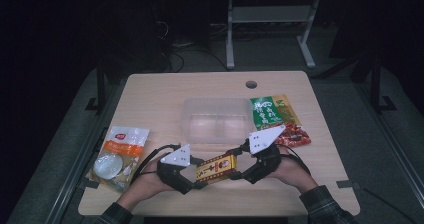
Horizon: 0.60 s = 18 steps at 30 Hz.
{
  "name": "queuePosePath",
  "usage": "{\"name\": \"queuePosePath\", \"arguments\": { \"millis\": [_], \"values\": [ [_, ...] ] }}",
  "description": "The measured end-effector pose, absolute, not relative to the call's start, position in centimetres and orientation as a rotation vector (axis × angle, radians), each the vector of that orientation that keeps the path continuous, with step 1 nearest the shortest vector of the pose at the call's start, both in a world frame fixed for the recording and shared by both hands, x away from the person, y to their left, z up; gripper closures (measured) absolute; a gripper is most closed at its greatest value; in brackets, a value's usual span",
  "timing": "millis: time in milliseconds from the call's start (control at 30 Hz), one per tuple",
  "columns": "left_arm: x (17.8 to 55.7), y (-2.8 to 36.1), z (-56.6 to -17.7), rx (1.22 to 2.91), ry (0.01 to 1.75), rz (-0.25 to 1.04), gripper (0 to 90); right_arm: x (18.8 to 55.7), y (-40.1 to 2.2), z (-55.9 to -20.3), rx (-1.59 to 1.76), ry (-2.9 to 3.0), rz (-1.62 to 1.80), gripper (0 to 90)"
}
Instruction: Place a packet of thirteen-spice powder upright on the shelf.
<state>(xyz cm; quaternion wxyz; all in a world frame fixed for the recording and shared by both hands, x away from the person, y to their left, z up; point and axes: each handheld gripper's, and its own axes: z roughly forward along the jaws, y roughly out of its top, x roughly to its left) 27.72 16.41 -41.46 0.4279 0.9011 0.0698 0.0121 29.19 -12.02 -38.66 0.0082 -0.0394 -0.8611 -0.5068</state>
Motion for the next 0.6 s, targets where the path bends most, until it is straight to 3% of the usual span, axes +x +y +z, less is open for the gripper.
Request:
{"name": "queuePosePath", "arguments": {
  "millis": [600],
  "values": [
    [28.9,15.4,-42.0,2.217,0.213,-0.034,28.6,29.8,-9.8,-36.8,-0.11,-2.629,-1.731,31.8]
  ]
}}
